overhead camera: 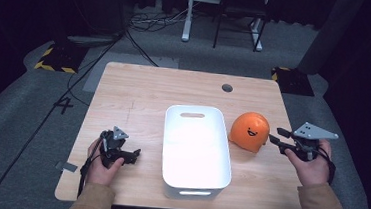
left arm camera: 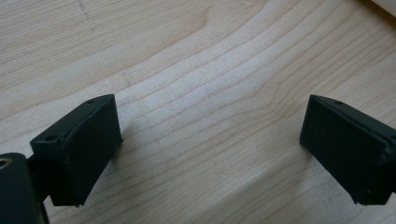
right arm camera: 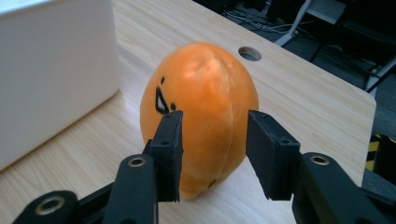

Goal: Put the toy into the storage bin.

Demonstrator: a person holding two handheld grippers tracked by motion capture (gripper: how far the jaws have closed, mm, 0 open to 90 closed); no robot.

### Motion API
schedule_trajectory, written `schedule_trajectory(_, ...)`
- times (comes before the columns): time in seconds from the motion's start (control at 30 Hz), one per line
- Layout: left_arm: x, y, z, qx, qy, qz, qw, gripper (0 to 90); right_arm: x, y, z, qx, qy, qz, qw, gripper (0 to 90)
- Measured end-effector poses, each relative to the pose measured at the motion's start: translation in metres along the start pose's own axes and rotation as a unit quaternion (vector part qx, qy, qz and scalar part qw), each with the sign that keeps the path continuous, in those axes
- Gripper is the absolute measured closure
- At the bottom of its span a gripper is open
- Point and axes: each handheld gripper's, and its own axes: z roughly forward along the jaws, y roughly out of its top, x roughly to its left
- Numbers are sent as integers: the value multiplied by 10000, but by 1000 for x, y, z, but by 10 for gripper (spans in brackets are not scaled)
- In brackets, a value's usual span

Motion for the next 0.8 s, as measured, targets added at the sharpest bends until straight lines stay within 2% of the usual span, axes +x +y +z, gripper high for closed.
schedule_trajectory(0.23,0,0,0,1,0,0,10000,55,-7,10,9,-119,128,49,9998,579)
schedule_trajectory(0.27,0,0,0,1,0,1,10000,56,-9,13,13,-161,224,117,9996,579)
schedule_trajectory(0.63,0,0,0,1,2,2,10000,55,-12,29,36,-375,553,283,9974,555)
schedule_trajectory(0.7,0,0,0,-5,6,8,10000,56,-15,29,45,-435,619,433,9962,554)
schedule_trajectory(0.77,0,0,0,0,1,1,10000,55,-17,29,48,-467,637,459,9958,554)
schedule_trajectory(0.8,0,0,0,-3,6,9,10000,55,-20,28,54,-503,686,576,9947,555)
